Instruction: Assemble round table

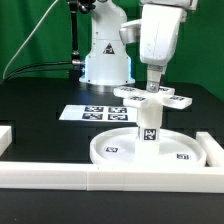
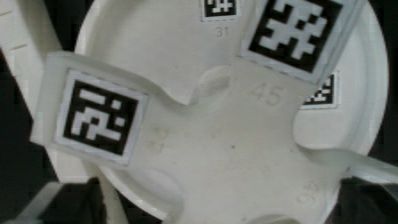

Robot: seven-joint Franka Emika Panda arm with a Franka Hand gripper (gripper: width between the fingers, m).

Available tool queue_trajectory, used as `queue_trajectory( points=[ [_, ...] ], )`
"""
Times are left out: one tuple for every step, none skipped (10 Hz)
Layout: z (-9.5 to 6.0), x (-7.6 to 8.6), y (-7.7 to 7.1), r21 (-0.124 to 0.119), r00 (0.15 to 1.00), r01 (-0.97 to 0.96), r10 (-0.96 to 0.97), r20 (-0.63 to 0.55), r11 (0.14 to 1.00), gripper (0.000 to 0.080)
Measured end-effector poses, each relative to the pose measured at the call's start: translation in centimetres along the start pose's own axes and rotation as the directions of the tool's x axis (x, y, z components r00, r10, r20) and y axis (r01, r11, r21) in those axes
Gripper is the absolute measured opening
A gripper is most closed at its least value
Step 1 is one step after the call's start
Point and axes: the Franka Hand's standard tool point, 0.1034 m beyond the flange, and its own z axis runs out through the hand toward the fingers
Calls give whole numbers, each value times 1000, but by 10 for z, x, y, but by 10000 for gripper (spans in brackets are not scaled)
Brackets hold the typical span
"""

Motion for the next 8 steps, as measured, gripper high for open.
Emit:
queue_trajectory(
  points=[
    [0, -1, 0, -1, 997, 74, -74, 1, 997, 649],
    [0, 1, 2, -23, 984, 176, -176, 5, 984, 649],
    [2, 1, 0, -22, 973, 231, -231, 15, 973, 649],
    [2, 0, 0, -21, 956, 292, -291, 23, 956, 649],
    [3, 0, -1, -18, 948, 316, -316, 26, 949, 649],
    [3, -1, -2, -16, 923, 383, -382, 31, 924, 649],
    [5, -1, -3, -12, 904, 427, -426, 36, 904, 649],
    [6, -2, -4, -9, 895, 444, -444, 37, 896, 649]
  ],
)
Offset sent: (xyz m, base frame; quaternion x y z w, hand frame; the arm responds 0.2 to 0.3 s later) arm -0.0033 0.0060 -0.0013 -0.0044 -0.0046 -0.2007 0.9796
